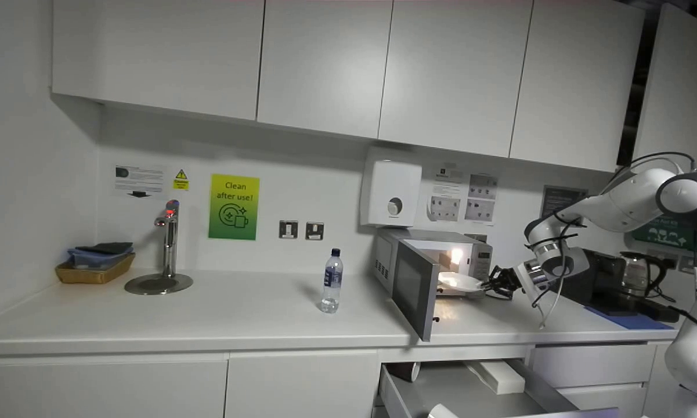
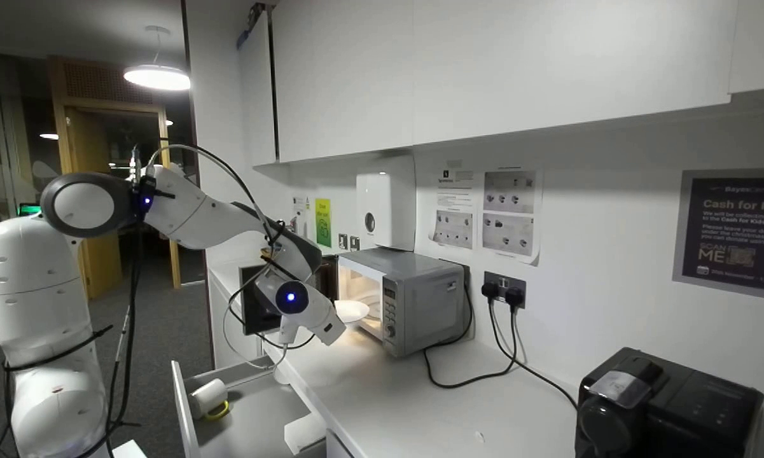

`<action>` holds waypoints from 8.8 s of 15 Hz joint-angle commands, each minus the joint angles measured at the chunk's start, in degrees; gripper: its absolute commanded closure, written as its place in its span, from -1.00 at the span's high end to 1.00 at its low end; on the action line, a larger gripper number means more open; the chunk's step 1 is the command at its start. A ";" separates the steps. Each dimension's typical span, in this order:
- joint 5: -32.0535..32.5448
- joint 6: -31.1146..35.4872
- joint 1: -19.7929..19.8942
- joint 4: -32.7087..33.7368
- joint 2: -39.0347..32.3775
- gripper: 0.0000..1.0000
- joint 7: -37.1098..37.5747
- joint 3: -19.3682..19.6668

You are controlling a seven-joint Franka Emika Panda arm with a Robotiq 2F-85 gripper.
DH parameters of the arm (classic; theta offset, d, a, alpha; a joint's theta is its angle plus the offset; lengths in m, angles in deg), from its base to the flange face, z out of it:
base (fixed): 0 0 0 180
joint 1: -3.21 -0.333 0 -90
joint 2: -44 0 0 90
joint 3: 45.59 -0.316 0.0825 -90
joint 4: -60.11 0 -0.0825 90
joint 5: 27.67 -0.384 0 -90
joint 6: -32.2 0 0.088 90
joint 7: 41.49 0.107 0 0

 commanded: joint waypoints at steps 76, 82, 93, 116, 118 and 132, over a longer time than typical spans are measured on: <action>-14.07 12.33 -5.36 30.67 -24.98 -0.98 -4.07 -3.73; -13.89 12.06 -5.37 30.93 -25.36 -0.98 -4.22 -3.77; -13.89 12.18 -5.49 30.97 -25.66 -0.98 -5.38 -3.79; -13.69 12.11 -5.31 32.13 -26.18 0.95 -4.96 -3.68; -13.53 11.97 -5.32 31.85 -25.78 1.00 -4.81 -3.76; -10.02 12.31 -6.50 19.01 -15.93 1.00 -4.32 -4.43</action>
